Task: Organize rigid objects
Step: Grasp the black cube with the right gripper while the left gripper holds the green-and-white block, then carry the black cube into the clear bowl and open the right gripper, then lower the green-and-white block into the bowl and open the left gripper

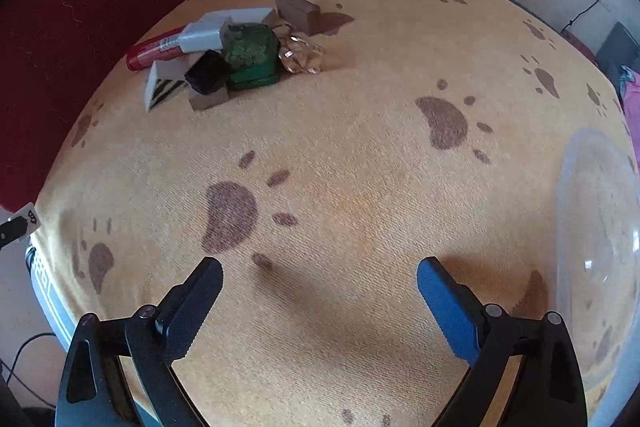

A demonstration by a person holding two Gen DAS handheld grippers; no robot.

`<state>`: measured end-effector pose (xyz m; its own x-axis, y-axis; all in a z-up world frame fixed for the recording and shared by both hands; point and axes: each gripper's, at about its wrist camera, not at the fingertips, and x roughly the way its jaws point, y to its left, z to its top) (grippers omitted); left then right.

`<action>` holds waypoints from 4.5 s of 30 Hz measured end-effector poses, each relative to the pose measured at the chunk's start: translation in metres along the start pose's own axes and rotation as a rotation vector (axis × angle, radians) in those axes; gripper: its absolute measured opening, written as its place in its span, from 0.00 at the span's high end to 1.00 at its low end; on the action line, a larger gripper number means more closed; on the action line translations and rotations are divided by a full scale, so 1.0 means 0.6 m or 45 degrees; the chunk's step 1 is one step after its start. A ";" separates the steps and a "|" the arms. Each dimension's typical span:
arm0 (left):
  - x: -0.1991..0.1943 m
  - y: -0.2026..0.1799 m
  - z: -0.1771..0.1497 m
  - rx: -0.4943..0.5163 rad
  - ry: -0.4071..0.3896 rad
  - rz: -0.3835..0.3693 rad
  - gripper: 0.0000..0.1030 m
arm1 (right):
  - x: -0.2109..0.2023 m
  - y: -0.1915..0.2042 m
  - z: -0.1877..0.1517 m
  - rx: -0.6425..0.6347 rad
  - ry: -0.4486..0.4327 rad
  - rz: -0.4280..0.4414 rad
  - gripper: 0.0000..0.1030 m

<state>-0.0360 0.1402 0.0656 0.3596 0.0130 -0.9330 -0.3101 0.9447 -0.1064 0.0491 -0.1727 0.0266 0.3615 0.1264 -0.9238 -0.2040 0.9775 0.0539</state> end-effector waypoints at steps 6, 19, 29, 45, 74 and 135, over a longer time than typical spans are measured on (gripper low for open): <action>-0.012 -0.003 0.018 0.040 -0.020 -0.057 0.81 | -0.005 0.038 0.064 -0.009 -0.040 0.083 0.08; 0.010 -0.013 0.071 0.149 -0.003 -0.131 0.81 | 0.036 0.080 0.157 0.146 -0.041 0.195 0.33; 0.028 -0.031 0.098 0.236 0.017 -0.166 0.81 | 0.065 0.084 0.174 0.190 0.008 0.226 0.64; 0.019 -0.068 0.095 0.296 0.012 -0.192 0.81 | 0.020 0.051 0.121 0.203 -0.031 0.262 0.72; -0.050 -0.281 -0.001 0.485 -0.034 -0.307 0.81 | -0.129 -0.270 -0.090 0.586 -0.151 0.051 0.72; -0.029 -0.689 -0.131 0.855 0.020 -0.452 0.55 | -0.189 -0.452 -0.247 0.710 -0.209 -0.013 0.41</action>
<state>0.0170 -0.2760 0.0988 0.3236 -0.3292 -0.8871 0.4260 0.8878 -0.1740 -0.0713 -0.4771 0.0608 0.5066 0.0976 -0.8566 0.2943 0.9143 0.2782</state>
